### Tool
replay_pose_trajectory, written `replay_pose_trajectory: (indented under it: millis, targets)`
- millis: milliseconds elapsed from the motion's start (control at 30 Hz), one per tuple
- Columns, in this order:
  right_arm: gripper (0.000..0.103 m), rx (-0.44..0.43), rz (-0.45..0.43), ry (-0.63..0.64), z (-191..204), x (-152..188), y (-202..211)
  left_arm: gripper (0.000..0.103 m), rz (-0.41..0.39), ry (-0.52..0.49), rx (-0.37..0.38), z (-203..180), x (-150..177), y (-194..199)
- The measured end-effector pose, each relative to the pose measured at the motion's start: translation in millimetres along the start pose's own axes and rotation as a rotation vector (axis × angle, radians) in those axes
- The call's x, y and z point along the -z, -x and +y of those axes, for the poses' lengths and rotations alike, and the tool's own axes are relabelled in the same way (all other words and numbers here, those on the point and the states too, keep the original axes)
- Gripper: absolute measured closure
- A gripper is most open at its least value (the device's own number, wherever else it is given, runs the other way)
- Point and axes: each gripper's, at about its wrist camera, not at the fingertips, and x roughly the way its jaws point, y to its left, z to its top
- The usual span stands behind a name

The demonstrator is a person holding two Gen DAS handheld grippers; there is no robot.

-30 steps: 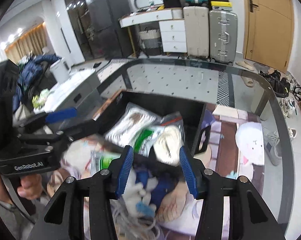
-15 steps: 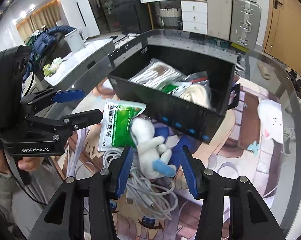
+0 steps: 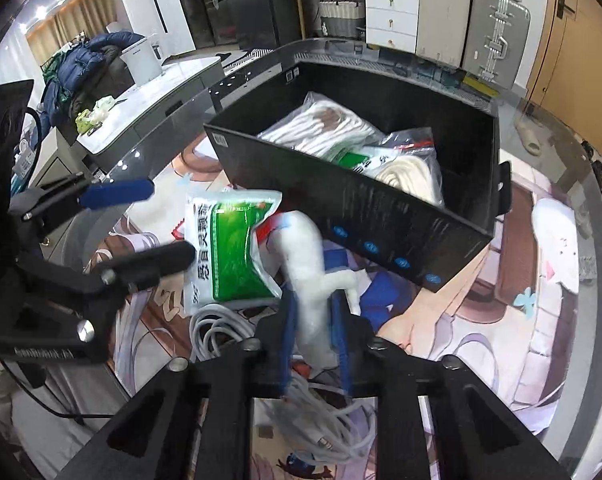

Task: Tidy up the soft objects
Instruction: 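Withdraw both grippers and reach the right gripper toward the white plush toy, then grasp the white plush toy with the right gripper and lift it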

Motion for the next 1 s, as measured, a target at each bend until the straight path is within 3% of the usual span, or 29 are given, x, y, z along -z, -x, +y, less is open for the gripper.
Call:
replay_pose_trajectory:
  millis: [367,600,733,1000]
  targets:
    - [0.086,0.034,-0.009,-0.028,-19,19,21,0.025,0.026,-0.038,-0.006,-32,-5,-13]
    - [0.086,0.027,0.001,-0.02,-20,26,21,0.025,0.019,-0.038,-0.057,-42,-13,-24]
    - [0.086,0.026,0.006,-0.017,-18,28,21,0.025,0.027,-0.066,-0.097,-42,-10,-28]
    - [0.086,0.028,0.012,-0.01,-17,28,21,0.025,0.051,-0.076,-0.093,-17,7,-19]
